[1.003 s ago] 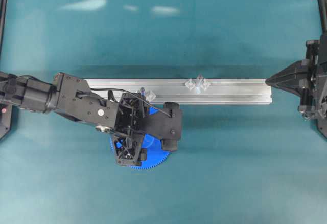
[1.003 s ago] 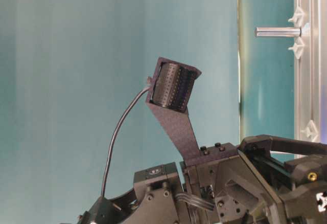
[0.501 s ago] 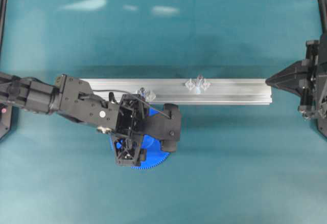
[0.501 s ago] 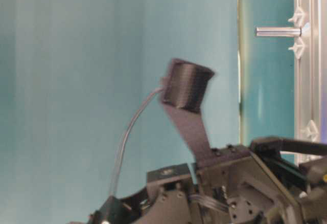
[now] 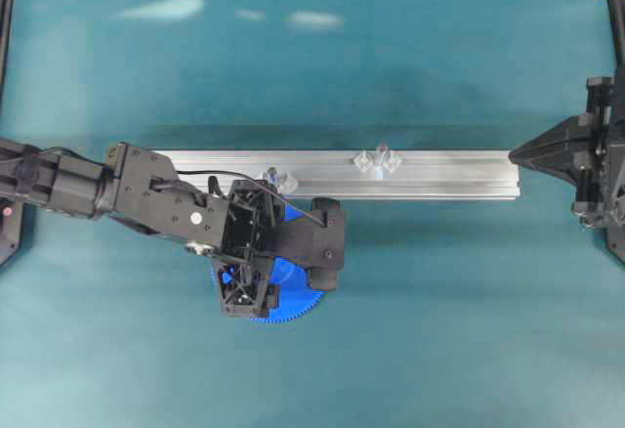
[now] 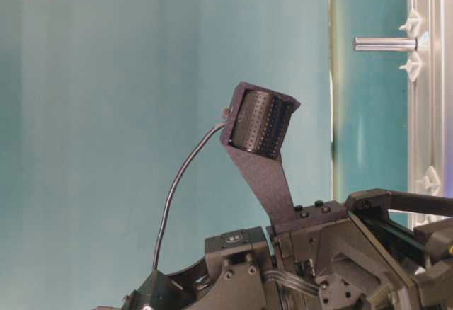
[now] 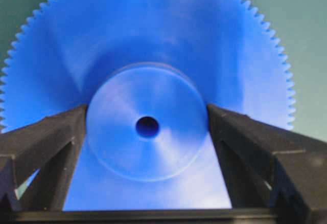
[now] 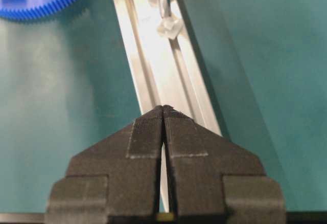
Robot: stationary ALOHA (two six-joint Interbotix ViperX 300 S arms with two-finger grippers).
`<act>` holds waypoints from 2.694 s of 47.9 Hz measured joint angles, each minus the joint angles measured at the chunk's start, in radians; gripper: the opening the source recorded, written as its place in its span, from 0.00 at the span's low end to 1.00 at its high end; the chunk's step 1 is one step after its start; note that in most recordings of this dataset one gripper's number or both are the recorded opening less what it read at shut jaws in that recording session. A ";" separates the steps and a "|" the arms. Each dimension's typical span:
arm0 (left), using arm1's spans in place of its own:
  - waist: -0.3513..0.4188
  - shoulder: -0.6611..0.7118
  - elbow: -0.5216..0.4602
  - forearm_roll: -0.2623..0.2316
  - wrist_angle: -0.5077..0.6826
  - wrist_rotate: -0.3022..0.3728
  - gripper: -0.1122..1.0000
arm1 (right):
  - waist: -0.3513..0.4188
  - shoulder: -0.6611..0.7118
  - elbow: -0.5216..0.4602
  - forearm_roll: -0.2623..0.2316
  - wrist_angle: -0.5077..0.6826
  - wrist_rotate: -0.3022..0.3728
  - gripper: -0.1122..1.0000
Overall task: Insert the large gear onto the shaft.
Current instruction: 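Close the left gripper on the gear hub, then lift the gear and turn it upright toward the rail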
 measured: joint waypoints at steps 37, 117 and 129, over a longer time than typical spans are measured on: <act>0.000 0.005 -0.026 0.002 0.077 -0.005 0.78 | 0.000 0.000 0.002 0.000 0.000 0.011 0.13; 0.120 -0.051 -0.439 0.005 0.397 0.183 0.78 | 0.000 0.000 0.002 -0.002 0.000 0.011 0.13; 0.158 -0.049 -0.494 0.005 0.397 0.236 0.78 | 0.000 -0.002 0.002 -0.002 -0.002 0.011 0.13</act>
